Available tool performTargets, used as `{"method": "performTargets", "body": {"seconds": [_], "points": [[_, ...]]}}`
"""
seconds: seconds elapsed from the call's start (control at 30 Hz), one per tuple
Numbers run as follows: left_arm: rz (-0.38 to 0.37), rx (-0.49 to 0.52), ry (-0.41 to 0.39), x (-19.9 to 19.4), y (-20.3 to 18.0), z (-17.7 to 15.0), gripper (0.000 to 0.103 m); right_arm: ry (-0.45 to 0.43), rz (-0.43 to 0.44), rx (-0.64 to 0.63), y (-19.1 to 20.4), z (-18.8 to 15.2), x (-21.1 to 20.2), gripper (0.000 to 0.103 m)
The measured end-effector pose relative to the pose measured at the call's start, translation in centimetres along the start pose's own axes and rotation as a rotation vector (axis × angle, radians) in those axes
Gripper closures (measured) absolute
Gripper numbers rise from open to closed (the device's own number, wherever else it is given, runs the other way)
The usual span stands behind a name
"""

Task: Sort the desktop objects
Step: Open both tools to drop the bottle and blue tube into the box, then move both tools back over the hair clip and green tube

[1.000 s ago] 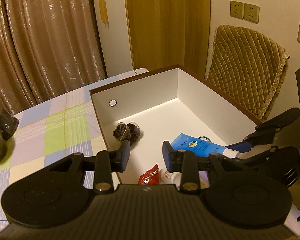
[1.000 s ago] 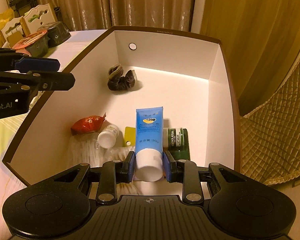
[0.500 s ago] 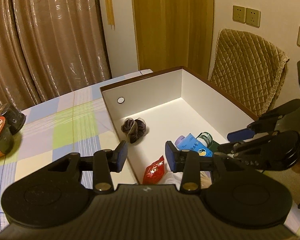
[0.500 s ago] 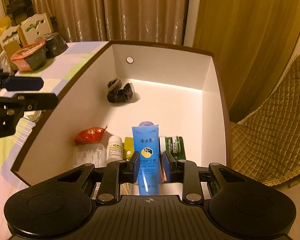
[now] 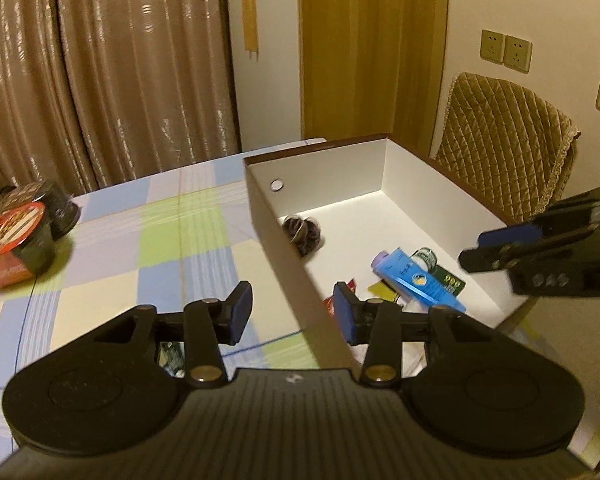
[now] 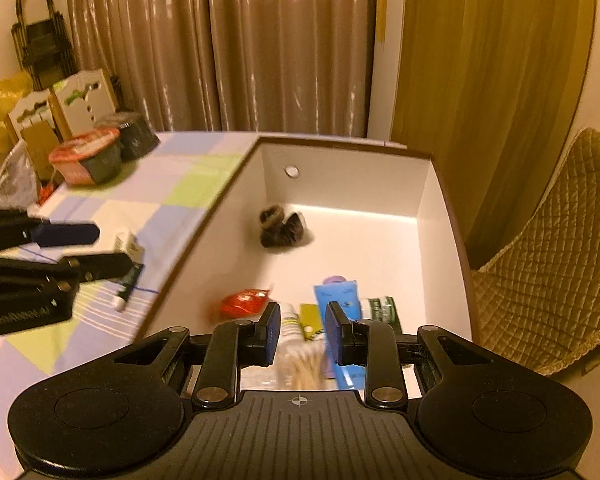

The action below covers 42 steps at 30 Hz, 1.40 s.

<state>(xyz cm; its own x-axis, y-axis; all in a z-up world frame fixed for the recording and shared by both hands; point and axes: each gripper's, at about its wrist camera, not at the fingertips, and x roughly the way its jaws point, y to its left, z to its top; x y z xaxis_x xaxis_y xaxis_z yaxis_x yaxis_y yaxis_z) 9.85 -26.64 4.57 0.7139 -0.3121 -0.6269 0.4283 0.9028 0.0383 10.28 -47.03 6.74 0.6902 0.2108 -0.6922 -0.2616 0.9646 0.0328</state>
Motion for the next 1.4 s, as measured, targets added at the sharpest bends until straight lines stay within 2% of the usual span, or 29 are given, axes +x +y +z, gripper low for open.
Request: {"method": "performTargets", "body": {"seconds": [0.27,0.47,0.5,0.53,0.57,0.6,0.63,0.73,1.03,1.4], "points": [[0.012,-0.027,0.028,-3.5,3.6,-3.9,0.053,-0.012,-0.015,0.042,4.6,-2.2,-2.4,0.075],[0.011,-0.020,0.046,-5.9,6.4,-7.1,0.036,0.006,-0.044,0.074,7.7,-4.2,-3.1,0.074],[0.010,-0.020,0.049,-6.2,6.8,-7.5,0.035,0.007,-0.049,0.080,8.2,-4.5,-3.3,0.065],[0.009,-0.022,0.053,-6.6,7.3,-8.0,0.033,0.007,-0.055,0.086,8.7,-4.9,-3.5,0.027],[0.009,-0.026,0.056,-6.9,7.7,-8.4,0.031,-0.002,-0.066,0.098,9.1,-5.2,-3.8,0.009],[0.008,-0.028,0.058,-7.1,8.2,-8.8,0.028,-0.025,-0.075,0.100,9.6,-5.5,-4.2,0.004],[0.006,-0.031,0.060,-7.4,8.6,-9.1,0.026,-0.045,-0.083,0.100,10.1,-5.8,-4.6,0.004],[0.005,-0.027,0.058,-8.2,9.6,-10.0,0.020,-0.028,-0.091,0.087,11.5,-6.3,-4.7,0.004],[0.022,-0.023,0.063,-9.9,11.6,-12.3,0.001,0.050,-0.087,0.058,15.0,-7.6,-4.0,0.004],[0.054,-0.070,0.107,-10.2,13.5,-13.9,0.001,0.118,-0.058,0.011,17.0,-8.1,-2.4,0.004]]}}
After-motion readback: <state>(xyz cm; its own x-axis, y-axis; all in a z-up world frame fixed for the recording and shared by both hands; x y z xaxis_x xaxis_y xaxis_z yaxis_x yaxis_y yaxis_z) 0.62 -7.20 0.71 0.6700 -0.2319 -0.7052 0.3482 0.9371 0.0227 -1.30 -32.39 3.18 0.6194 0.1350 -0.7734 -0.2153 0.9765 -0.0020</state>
